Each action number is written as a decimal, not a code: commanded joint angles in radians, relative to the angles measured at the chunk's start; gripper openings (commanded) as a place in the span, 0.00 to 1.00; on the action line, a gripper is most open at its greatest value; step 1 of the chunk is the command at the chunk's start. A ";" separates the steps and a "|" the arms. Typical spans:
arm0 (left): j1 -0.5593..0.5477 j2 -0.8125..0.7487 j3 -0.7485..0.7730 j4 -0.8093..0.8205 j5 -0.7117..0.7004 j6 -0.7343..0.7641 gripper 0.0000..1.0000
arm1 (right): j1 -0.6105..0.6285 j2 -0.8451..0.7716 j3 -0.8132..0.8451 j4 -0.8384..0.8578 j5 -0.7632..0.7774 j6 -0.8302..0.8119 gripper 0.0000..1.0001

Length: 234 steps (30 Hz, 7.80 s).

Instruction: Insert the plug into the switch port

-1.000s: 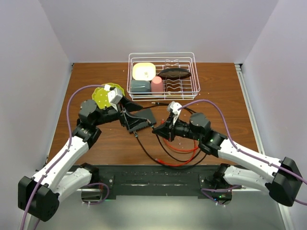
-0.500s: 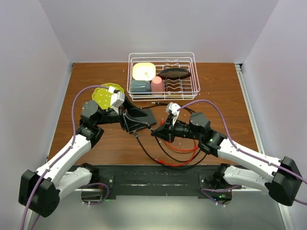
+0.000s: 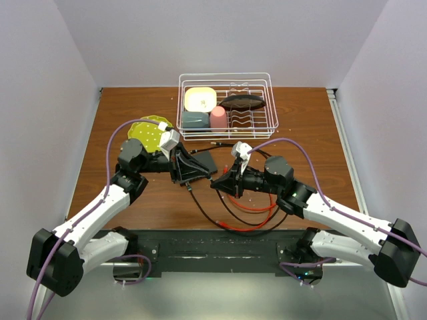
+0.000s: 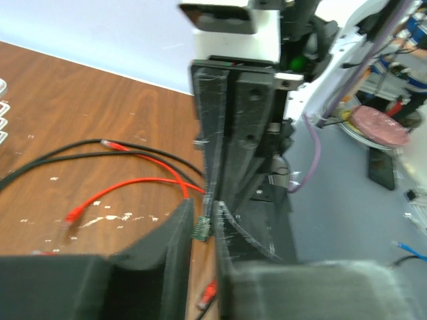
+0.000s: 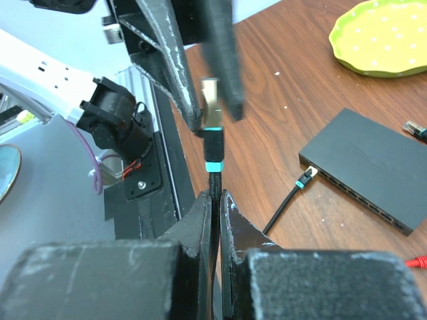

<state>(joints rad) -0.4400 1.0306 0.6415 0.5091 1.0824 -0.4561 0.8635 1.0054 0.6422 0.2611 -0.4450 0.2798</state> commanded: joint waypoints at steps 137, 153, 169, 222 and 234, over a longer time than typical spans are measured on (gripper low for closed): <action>-0.025 -0.033 0.285 -0.451 -0.576 -0.176 0.00 | 0.223 0.243 0.347 -0.106 0.752 -0.254 0.22; -0.025 -0.006 0.290 -0.449 -0.565 -0.158 0.00 | 0.223 0.254 0.341 -0.109 0.838 -0.214 0.00; -0.014 -0.102 0.303 -0.664 -1.008 0.014 1.00 | 0.223 0.188 0.154 -0.093 0.734 -0.041 0.00; 0.092 0.582 0.181 -0.229 -0.998 0.254 0.91 | 0.259 0.530 0.132 -0.102 0.713 0.229 0.00; 0.099 0.687 0.201 -0.199 -0.757 0.223 0.83 | 0.259 0.588 0.139 -0.118 0.683 0.251 0.00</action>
<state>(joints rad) -0.3477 1.6878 0.8223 0.2581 0.2169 -0.2253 1.1191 1.5978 0.7540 0.1448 0.2497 0.5014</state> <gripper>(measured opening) 0.854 0.033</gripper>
